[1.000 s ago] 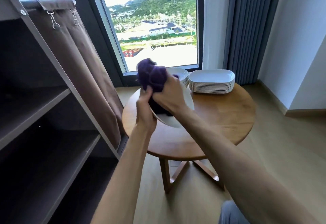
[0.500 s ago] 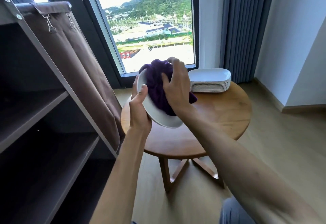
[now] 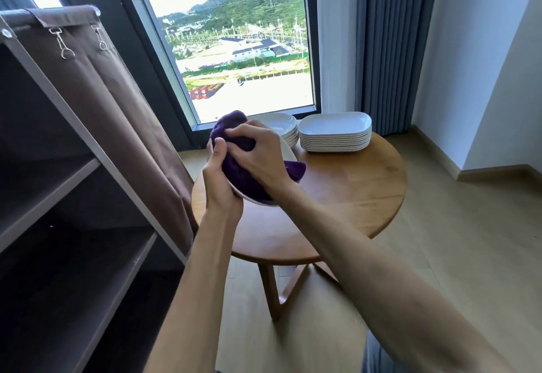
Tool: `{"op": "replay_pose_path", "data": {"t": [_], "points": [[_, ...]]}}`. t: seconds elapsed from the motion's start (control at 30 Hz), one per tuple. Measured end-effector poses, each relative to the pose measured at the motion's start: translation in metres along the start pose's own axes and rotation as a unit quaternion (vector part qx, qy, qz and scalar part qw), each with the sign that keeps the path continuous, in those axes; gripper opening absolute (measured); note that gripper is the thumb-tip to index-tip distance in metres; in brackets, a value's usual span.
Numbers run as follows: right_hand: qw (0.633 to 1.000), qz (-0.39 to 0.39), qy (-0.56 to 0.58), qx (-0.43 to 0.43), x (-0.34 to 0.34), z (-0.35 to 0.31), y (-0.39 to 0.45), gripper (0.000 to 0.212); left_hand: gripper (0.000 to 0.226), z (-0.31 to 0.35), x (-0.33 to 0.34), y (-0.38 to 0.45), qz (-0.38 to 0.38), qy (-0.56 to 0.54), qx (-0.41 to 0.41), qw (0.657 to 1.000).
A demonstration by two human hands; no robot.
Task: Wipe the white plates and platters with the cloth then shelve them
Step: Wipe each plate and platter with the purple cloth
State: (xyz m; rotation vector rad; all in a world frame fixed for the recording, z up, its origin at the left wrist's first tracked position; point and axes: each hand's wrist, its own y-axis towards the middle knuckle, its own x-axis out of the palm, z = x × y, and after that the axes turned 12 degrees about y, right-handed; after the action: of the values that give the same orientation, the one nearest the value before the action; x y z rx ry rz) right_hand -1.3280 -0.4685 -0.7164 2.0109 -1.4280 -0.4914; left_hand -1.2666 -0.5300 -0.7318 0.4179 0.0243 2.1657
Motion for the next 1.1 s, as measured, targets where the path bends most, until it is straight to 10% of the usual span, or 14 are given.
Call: {"op": "replay_pose_path", "data": {"t": [0.3, 0.63, 0.83, 1.1], "points": [[0.945, 0.010, -0.241, 0.219, -0.017, 0.040, 0.001, 0.020, 0.073, 0.010, 0.015, -0.002, 0.060, 0.098, 0.107, 0.988], [0.973, -0.161, 0.129, 0.103, -0.033, 0.019, -0.017, 0.020, 0.059, -0.016, -0.004, 0.006, 0.016, 0.027, 0.028, 0.999], [0.997, -0.024, 0.065, 0.033, -0.012, 0.003, 0.007, 0.013, 0.060, 0.002, 0.010, 0.002, -0.010, 0.012, -0.002, 1.000], [0.970, 0.056, -0.183, 0.150, -0.021, 0.017, 0.030, 0.018, 0.074, -0.001, 0.021, -0.012, 0.033, 0.048, 0.049, 0.997]]}}
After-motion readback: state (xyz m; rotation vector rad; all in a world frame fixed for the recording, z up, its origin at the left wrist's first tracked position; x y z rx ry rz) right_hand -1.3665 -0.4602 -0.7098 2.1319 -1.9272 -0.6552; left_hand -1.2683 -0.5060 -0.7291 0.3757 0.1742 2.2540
